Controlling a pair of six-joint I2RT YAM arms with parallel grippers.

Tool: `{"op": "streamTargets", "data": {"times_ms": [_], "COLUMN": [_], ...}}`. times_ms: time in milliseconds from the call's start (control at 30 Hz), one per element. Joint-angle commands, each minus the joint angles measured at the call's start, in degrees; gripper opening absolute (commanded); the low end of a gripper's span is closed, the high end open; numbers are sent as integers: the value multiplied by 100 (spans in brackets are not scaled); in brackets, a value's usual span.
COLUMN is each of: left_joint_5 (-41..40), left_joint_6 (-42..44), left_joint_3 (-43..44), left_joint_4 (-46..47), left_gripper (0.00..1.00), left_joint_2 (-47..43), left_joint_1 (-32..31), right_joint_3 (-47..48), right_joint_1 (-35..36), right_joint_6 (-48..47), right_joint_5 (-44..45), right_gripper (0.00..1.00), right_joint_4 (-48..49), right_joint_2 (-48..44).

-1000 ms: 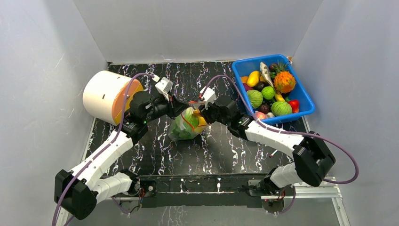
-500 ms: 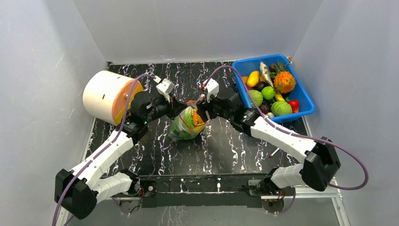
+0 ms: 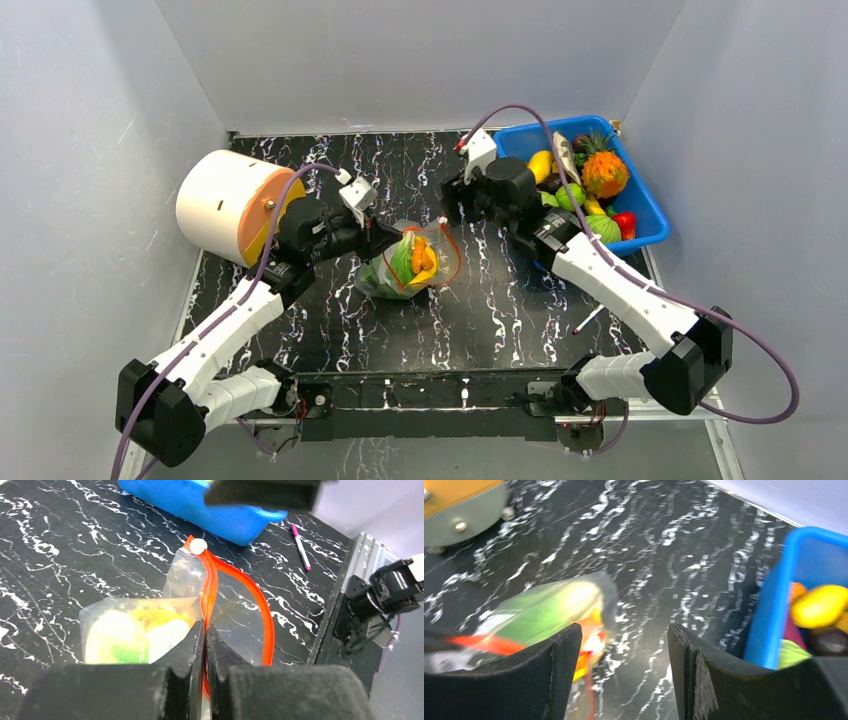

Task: Place the food in the zip-top bag and seal the zipper
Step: Pick up the fake fruit from the bin.

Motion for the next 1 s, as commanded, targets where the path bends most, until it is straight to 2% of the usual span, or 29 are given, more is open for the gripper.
{"op": "streamTargets", "data": {"times_ms": [0, 100, 267, 333, 533, 733, 967], "left_joint_5": [621, 696, 806, 793, 743, 784, 725], "left_joint_6": [123, 117, 171, 194, 267, 296, 334], "left_joint_3": [10, -5, -67, -113, -339, -291, -258], "left_joint_4": [12, -48, -155, -170, -19, -116, -181], "left_gripper": [0, 0, 0, 0, 0, 0, 0], "left_joint_2": [-130, -153, -260, -314, -358, -317, -332], "left_joint_1": [-14, -15, -14, -14, -13, -12, -15], "right_joint_3": [415, 417, 446, 365, -181, -589, -751], "right_joint_1": [-662, -1148, -1838, -2130, -2892, -3266, -3473], "right_joint_6": [-27, -149, -116, -45, 1119, 2000, 2297], "right_joint_5": [280, 280, 1094, 1074, 1865, 2488, 2748], "right_gripper": [60, 60, 57, 57, 56, 61, 66], "right_joint_4": [26, 116, 103, 167, 634, 735, 1029], "right_joint_2": [9, 92, 458, 539, 709, 907, 1133]}}
